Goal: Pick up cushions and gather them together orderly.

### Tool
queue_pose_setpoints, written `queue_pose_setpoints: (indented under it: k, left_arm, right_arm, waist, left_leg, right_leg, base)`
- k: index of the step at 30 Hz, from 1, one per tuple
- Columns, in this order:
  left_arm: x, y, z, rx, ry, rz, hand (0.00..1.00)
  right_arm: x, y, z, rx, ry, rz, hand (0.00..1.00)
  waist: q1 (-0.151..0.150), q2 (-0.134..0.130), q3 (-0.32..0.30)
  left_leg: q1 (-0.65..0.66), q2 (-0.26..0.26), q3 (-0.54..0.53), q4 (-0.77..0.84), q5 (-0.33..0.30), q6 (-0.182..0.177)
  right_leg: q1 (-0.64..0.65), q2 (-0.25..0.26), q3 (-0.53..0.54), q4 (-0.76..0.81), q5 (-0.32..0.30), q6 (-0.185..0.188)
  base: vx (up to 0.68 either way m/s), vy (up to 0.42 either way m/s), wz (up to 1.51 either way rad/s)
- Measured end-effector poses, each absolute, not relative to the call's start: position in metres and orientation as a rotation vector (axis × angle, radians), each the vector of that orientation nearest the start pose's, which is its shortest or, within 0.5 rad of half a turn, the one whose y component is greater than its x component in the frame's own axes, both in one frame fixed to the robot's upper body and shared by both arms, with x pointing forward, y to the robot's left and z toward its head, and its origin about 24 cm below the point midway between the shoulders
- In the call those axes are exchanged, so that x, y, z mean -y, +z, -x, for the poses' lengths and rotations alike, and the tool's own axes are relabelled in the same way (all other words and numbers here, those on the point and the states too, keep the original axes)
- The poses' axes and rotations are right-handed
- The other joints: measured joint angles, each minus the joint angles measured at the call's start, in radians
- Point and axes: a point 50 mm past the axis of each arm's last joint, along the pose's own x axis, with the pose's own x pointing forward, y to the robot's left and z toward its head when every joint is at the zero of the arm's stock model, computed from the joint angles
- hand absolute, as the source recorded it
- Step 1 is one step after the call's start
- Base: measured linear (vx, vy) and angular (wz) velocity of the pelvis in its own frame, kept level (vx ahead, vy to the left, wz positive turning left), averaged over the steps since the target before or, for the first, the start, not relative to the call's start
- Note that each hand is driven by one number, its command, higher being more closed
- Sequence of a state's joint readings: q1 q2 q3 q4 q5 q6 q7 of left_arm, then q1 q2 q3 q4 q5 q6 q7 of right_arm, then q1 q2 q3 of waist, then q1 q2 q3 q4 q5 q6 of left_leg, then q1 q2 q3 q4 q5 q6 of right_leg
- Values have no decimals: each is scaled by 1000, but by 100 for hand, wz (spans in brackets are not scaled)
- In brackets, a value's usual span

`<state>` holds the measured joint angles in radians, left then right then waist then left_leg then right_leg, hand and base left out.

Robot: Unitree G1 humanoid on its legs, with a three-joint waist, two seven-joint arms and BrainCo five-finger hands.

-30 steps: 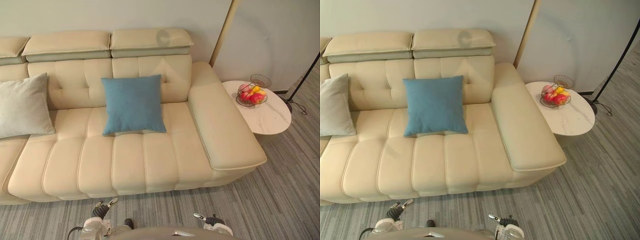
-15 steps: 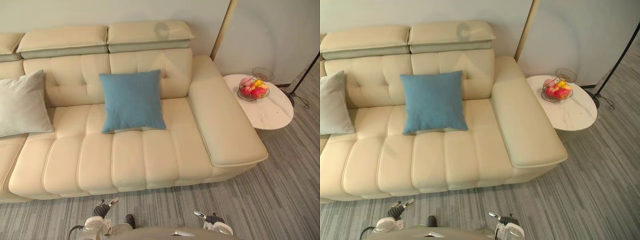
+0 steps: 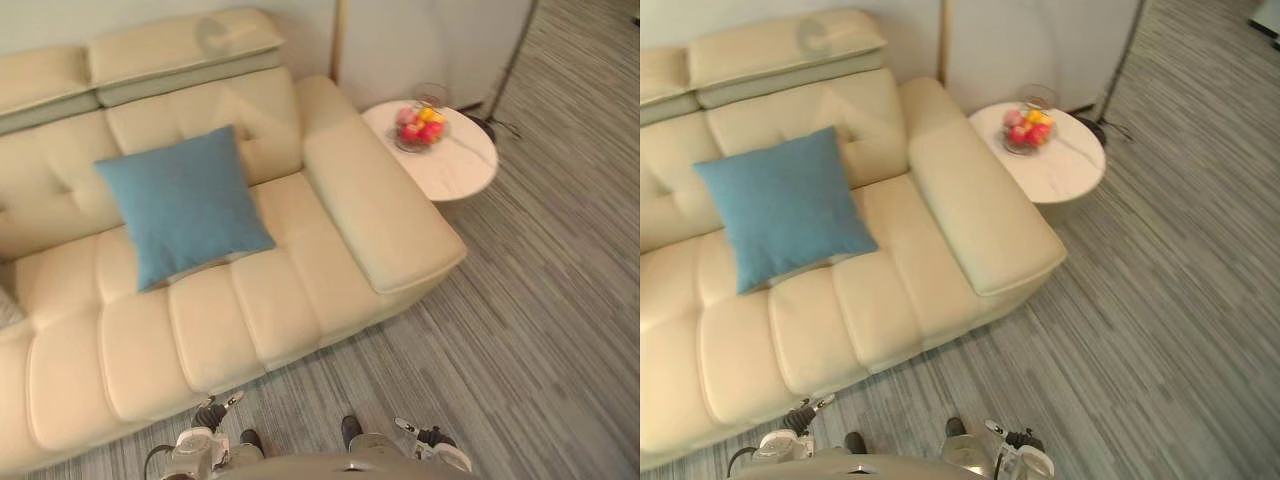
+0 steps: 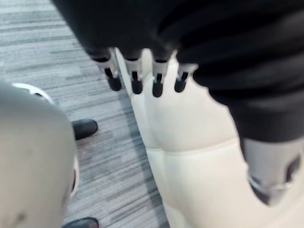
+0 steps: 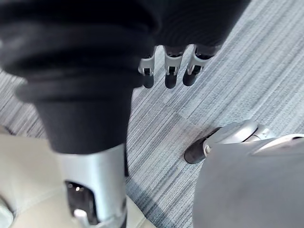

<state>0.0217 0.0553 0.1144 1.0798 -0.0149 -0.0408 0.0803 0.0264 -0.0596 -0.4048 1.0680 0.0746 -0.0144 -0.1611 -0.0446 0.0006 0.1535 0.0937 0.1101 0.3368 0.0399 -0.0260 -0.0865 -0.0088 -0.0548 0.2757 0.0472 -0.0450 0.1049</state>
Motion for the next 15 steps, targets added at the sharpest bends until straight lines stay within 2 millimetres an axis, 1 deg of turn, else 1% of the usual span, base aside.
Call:
queue_pose_setpoints:
  k: [1, 3, 4, 5, 6, 7, 8, 9, 10, 11, 12, 13, 14, 15]
  left_arm:
    - [-188, -158, -115, -1054, 218, -17, 0]
    - [-189, -157, -117, -1049, 219, -18, 0]
    - [-190, -157, -118, -1046, 222, -21, 0]
    - [-191, -157, -118, -1045, 222, -22, 0]
    - [-192, -157, -118, -1045, 224, -24, 0]
    - [-194, -156, -118, -1044, 227, -29, 0]
    - [-195, -156, -118, -1043, 228, -32, 0]
    - [-192, -155, -124, -1030, 219, -25, 0]
    - [-190, -154, -129, -1017, 215, -25, 0]
    - [-190, -154, -128, -1017, 214, -25, 0]
    - [-190, -154, -128, -1017, 213, -25, 0]
    - [-194, -155, -123, -1031, 220, -33, 0]
    - [-197, -155, -120, -1037, 225, -40, 0]
    - [-197, -156, -120, -1040, 224, -40, 0]
  right_arm:
    - [229, -155, -100, -1057, -593, -137, 0]
    - [230, -154, -103, -1052, -576, -116, 0]
    - [230, -152, -110, -1039, -545, -93, 0]
    - [229, -151, -113, -1033, -534, -86, 0]
    - [227, -149, -122, -1020, -501, -66, 0]
    - [223, -147, -133, -999, -459, -42, 0]
    - [222, -144, -139, -983, -451, -39, 0]
    - [226, -143, -140, -974, -452, -19, 0]
    - [232, -141, -141, -966, -465, -12, 0]
    - [234, -140, -141, -966, -465, -1, 0]
    - [237, -140, -139, -969, -468, 8, 0]
    - [237, -141, -137, -975, -462, 16, 0]
    - [236, -142, -135, -981, -459, 17, 0]
    - [238, -142, -133, -983, -464, 22, 0]
  waist:
    - [-1, 6, 1]
    - [-5, 15, 0]
    - [-8, 15, 1]
    - [-8, 15, 1]
    - [-6, 16, 1]
    - [2, 15, 3]
    - [0, 15, 4]
    - [-11, 45, 22]
    - [-14, 61, 32]
    - [-14, 64, 34]
    - [-14, 73, 37]
    - [-12, 67, 34]
    - [-9, 57, 30]
    - [-11, 60, 32]
  left_leg:
    - [0, 5, 6, 12, -11, -2]
    - [1, 13, 45, 51, -49, 11]
    - [2, 14, 88, 71, -72, 18]
    - [3, 16, 109, 77, -79, 22]
    - [5, 20, 158, 85, -97, 29]
    - [15, 24, 216, 94, -133, 43]
    - [17, 33, 231, 102, -147, 40]
    - [27, 53, 257, 113, -179, 16]
    - [42, 64, 310, 115, -183, 7]
    - [52, 68, 330, 115, -183, 1]
    - [71, 78, 363, 115, -182, -11]
    - [92, 82, 392, 114, -180, -29]
    - [101, 79, 409, 115, -182, -40]
    - [105, 83, 412, 112, -184, -46]
  right_leg:
    - [-8, 6, 17, 2, 9, 2]
    - [-50, 25, 95, 14, 33, 11]
    - [-93, 46, 165, 25, 63, 23]
    - [-110, 54, 181, 32, 76, 27]
    - [-152, 77, 186, 40, 114, 30]
    - [-185, 94, 113, 12, 169, 2]
    - [-185, 77, 47, -3, 144, -38]
    - [-202, 64, -97, 16, 107, -102]
    - [-264, -3, -349, 166, 46, -157]
    - [-270, -26, -437, 215, 26, -164]
    - [-263, -64, -576, 278, -4, -176]
    - [-232, -100, -703, 317, -37, -171]
    - [-214, -111, -746, 307, -68, -139]
    - [-214, -87, -739, 291, -65, -131]
  base:
    - [8, -11, -126]
    - [-48, 5, -149]
    - [-78, 17, -166]
    - [-112, 19, -195]
    - [-164, -19, -227]
    - [-174, -60, -226]
    - [-160, -92, -187]
    - [-186, -78, -117]
    - [-171, -57, -105]
    - [-146, -43, -95]
    - [-46, -75, -82]
    - [-15, -137, -84]
    - [2, -158, -78]
    - [10, -170, -56]
